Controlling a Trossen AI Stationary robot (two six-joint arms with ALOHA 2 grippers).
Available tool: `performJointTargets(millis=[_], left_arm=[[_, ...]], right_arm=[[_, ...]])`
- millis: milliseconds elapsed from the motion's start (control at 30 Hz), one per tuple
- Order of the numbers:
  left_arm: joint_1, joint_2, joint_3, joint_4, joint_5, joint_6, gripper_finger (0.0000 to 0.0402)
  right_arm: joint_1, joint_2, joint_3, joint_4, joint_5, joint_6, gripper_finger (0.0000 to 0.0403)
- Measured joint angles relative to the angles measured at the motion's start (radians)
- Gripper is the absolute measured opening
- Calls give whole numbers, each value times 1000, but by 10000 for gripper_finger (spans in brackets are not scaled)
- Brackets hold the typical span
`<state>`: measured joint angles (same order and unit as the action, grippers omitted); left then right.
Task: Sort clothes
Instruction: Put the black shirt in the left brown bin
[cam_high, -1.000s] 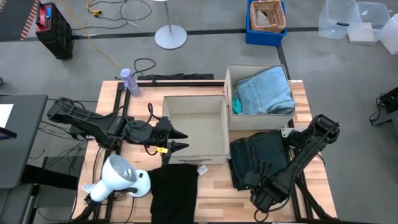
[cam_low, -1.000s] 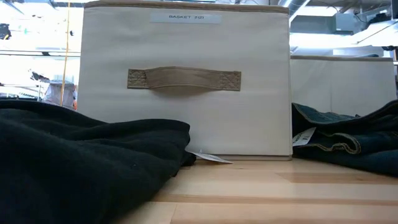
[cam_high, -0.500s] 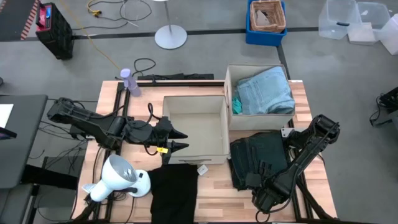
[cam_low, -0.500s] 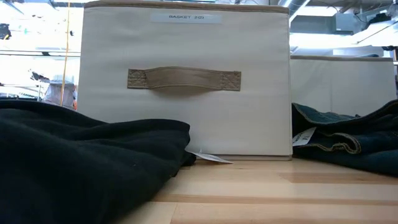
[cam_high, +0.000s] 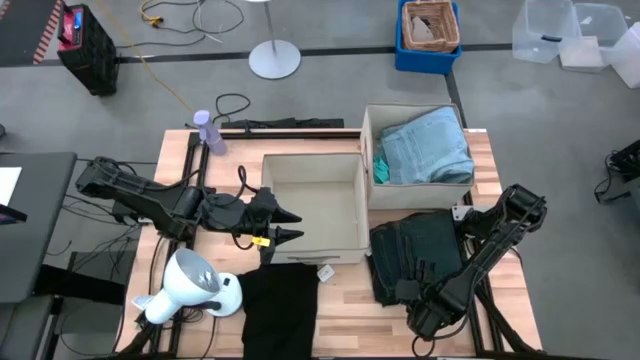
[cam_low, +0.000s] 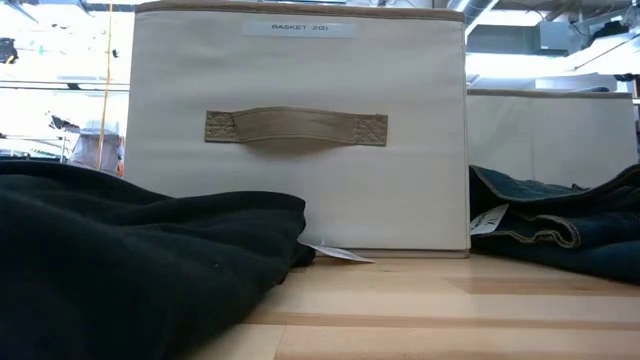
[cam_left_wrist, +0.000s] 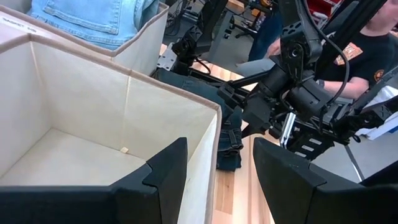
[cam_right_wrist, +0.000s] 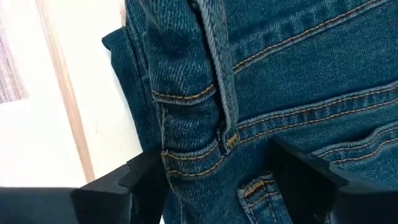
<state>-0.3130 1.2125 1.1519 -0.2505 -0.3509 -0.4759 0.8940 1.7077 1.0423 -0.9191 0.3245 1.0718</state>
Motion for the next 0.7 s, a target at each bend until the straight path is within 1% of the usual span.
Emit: performJointTargets(millis=[433,533,700], left_arm=[[0,0,0,-16,12,-3,178],[-5,1,0,-16,70,43,178],[-39,31,0,-23,83,100,178]], right_arm=[[0,0,0,7,-5,-8,281],[0,0,0,7,1,-10,281],[0,0,0,8,5,-11,281]])
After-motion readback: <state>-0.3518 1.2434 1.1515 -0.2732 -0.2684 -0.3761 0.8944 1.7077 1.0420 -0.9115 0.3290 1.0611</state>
